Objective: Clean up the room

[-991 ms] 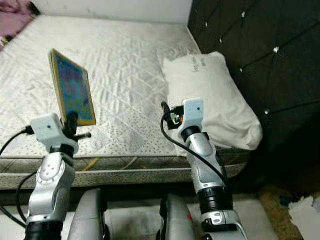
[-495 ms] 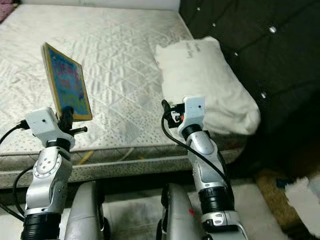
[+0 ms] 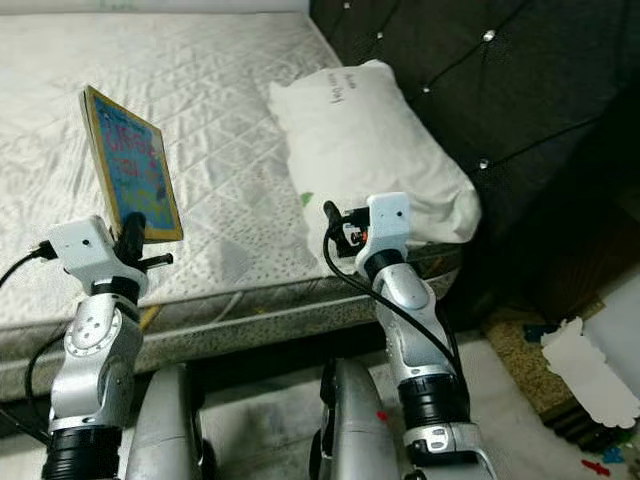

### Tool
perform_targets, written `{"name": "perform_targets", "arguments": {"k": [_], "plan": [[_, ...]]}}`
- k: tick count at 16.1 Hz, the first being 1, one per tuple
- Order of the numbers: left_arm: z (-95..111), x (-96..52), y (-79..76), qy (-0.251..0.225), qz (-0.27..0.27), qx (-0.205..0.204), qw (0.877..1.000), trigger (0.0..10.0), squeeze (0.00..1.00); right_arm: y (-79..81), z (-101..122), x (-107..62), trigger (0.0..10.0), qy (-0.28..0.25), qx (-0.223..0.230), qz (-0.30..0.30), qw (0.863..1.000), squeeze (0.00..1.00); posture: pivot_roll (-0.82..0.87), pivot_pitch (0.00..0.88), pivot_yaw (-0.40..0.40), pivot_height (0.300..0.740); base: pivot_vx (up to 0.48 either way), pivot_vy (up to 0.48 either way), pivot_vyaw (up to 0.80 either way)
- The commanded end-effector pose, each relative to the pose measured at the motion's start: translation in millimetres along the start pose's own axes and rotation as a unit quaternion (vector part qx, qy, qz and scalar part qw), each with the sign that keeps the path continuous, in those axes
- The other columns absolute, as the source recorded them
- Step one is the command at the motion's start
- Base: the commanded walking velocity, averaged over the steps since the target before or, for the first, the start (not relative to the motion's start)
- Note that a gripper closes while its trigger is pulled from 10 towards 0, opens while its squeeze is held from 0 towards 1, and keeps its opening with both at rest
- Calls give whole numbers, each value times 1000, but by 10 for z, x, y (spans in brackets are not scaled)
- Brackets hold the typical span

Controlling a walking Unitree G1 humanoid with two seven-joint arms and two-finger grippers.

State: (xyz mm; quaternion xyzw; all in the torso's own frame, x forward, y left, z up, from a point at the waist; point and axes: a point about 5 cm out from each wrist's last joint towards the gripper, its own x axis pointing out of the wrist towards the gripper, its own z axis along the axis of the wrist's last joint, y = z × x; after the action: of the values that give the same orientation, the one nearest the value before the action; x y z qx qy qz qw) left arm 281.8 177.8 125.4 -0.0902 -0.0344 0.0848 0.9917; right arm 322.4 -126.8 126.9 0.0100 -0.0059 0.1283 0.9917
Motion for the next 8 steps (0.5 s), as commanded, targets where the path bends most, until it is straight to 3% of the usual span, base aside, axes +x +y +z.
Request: {"name": "perform_targets", "arguments": {"k": [1, 8], "plan": [[104, 42, -47, -27, -10, -3, 1000, 10000, 0, -4, 44, 5, 10000, -5, -5, 2, 1000, 0, -96, 75, -79, 561, 368, 0, 0], [58, 41, -106, -12, -20, -4, 1000, 10000, 0, -9, 46, 0, 10000, -6, -6, 1, 1000, 0, -98, 77, -78, 561, 328, 0, 0]]}}
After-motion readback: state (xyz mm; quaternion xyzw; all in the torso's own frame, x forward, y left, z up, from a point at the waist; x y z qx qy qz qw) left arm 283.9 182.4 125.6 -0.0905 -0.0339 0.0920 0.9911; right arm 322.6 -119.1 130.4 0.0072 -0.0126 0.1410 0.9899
